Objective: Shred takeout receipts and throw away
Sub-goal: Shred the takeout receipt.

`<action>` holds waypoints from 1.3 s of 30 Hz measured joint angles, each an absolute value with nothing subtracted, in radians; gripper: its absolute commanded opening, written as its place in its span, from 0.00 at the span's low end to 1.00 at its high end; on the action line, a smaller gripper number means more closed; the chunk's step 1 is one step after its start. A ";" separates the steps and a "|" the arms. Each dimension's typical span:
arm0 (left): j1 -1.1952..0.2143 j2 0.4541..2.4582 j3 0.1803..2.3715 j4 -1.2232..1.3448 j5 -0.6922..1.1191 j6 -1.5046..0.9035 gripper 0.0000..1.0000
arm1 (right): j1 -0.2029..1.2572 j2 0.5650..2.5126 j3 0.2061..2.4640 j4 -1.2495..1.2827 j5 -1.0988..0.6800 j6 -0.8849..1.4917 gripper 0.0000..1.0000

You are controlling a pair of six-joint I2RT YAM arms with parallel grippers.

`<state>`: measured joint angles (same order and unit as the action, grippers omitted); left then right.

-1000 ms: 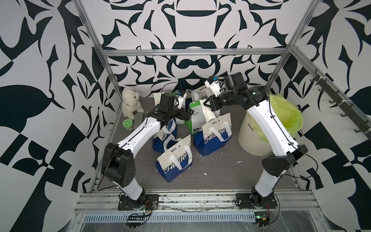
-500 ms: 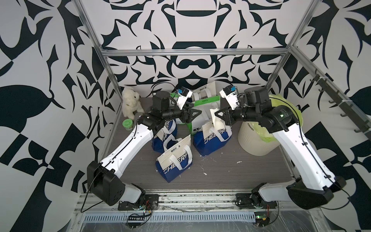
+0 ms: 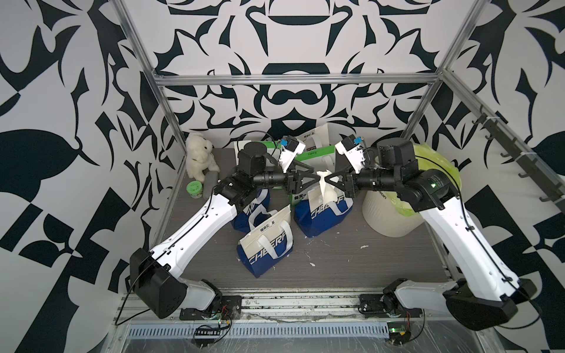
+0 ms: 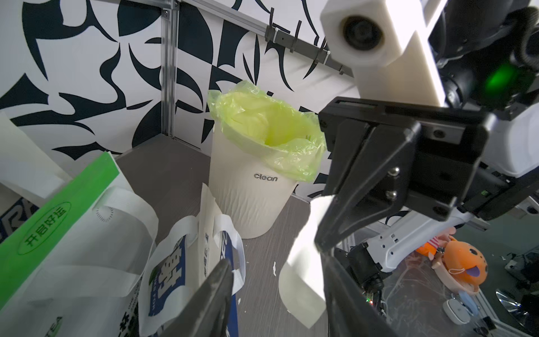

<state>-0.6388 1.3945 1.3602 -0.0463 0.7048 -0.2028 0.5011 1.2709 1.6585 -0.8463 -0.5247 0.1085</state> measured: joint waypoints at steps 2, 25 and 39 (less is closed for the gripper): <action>-0.639 1.398 1.361 -0.044 0.709 -0.215 0.43 | 0.501 1.269 1.658 -0.845 -0.532 0.109 0.00; -0.639 1.418 1.363 0.017 0.867 -0.278 0.00 | 0.501 1.284 1.658 -0.841 -0.564 0.124 0.23; -0.639 1.418 1.370 -0.093 0.872 -0.209 0.00 | 0.501 1.267 1.646 -0.850 -0.532 0.089 0.05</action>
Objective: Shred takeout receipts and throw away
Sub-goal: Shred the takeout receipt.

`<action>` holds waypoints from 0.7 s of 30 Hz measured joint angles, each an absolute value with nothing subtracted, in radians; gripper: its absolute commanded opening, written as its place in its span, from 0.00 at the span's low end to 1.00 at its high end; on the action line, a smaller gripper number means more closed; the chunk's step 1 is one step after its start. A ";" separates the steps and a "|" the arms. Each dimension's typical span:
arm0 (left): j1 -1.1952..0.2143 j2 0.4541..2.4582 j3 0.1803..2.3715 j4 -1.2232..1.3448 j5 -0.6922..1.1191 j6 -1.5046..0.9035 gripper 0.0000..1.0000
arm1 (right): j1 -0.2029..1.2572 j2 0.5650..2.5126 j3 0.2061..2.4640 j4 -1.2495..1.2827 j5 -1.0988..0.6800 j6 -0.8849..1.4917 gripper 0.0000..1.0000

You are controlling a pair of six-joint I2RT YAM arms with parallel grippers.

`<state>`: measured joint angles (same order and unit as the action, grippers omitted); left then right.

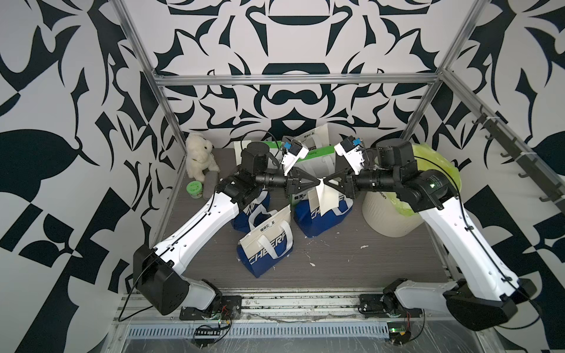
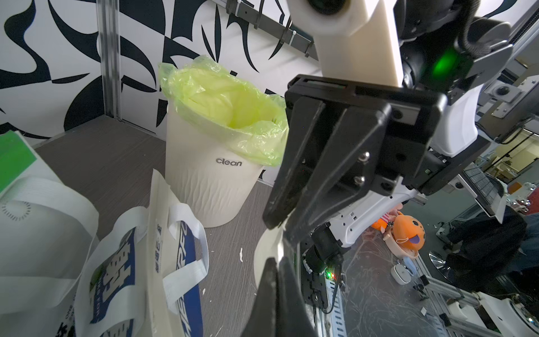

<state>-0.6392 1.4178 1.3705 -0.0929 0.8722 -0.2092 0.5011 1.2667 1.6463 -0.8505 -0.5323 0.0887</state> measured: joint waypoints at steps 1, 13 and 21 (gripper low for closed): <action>-0.639 1.418 1.370 -0.099 0.872 -0.204 0.00 | 0.501 1.263 1.646 -0.852 -0.529 0.088 0.03; -0.641 1.414 1.371 -0.141 0.813 -0.169 0.59 | 0.501 1.255 1.634 -0.867 -0.519 0.088 0.00; -0.641 1.415 1.371 -0.105 0.801 -0.196 0.56 | 0.501 1.255 1.613 -0.853 -0.520 0.122 0.00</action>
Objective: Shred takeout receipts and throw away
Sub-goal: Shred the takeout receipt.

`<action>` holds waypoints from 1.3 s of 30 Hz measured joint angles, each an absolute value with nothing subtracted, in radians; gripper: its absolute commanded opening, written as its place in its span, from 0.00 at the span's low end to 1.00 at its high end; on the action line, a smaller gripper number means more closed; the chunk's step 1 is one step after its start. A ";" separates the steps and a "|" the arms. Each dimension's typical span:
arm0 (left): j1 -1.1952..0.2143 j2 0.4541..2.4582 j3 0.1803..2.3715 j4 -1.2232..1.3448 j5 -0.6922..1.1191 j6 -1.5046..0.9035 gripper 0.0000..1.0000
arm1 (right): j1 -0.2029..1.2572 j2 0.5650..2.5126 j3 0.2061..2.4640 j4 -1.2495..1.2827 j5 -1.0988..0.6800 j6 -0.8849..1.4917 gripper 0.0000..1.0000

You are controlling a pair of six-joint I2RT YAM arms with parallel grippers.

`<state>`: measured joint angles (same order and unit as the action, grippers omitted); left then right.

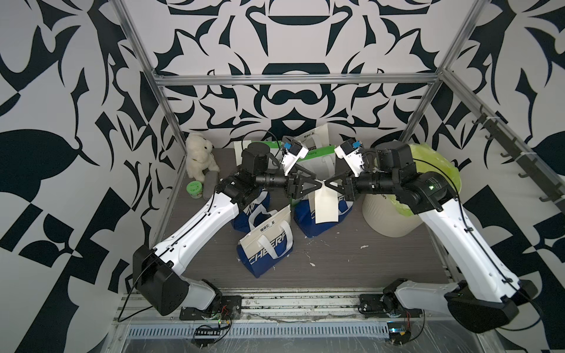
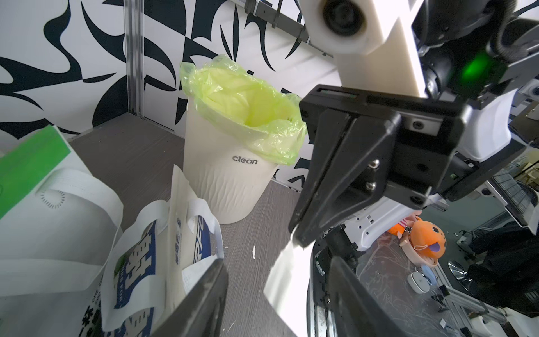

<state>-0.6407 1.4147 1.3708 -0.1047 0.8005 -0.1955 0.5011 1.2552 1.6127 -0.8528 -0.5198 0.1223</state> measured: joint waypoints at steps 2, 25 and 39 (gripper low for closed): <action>-0.641 1.415 1.371 -0.096 0.804 -0.201 0.55 | 0.501 1.255 1.613 -0.851 -0.520 0.126 0.00; -0.660 1.467 1.408 -0.102 0.870 -0.201 0.33 | 0.501 1.256 1.613 -0.839 -0.531 0.130 0.00; -0.663 1.482 1.424 -0.148 0.913 -0.183 0.03 | 0.501 1.256 1.613 -0.841 -0.516 0.130 0.00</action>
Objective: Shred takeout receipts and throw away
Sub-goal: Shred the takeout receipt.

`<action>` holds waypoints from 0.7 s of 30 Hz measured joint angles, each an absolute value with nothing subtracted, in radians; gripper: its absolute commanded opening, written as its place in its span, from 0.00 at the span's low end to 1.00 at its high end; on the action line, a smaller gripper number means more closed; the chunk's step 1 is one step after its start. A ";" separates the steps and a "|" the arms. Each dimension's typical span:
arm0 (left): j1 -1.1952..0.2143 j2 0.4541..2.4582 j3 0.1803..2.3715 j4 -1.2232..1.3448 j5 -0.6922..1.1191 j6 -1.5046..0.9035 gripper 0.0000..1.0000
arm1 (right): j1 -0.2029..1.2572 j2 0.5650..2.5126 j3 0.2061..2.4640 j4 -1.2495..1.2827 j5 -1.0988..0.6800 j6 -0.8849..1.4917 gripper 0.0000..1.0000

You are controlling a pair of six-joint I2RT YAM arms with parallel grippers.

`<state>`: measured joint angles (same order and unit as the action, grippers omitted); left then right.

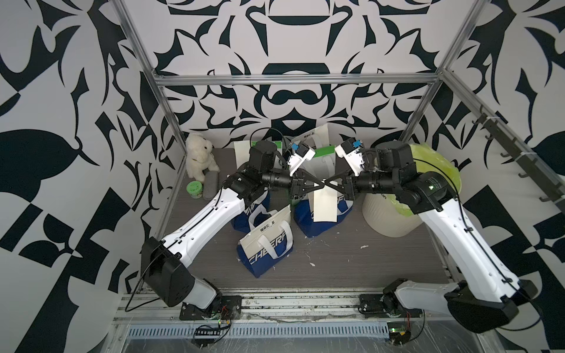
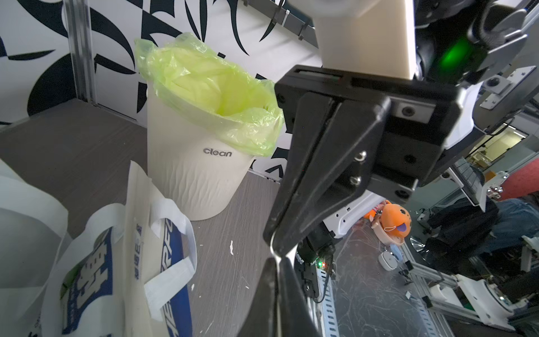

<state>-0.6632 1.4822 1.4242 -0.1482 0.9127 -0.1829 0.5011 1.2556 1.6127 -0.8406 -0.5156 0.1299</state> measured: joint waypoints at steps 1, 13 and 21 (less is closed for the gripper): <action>-0.663 1.482 1.425 -0.150 0.913 -0.180 0.02 | 0.501 1.256 1.613 -0.840 -0.515 0.130 0.00; -0.669 1.481 1.429 -0.158 0.885 -0.154 0.00 | 0.501 1.256 1.613 -0.841 -0.511 0.144 0.00; -0.764 1.403 1.354 -0.147 0.605 0.030 0.00 | 0.499 1.269 1.613 -0.879 -0.466 0.227 0.00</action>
<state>-0.7643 1.4033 1.3544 -0.1467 0.6052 0.0303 0.4992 1.2686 1.6131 -0.8795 -0.4656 0.2272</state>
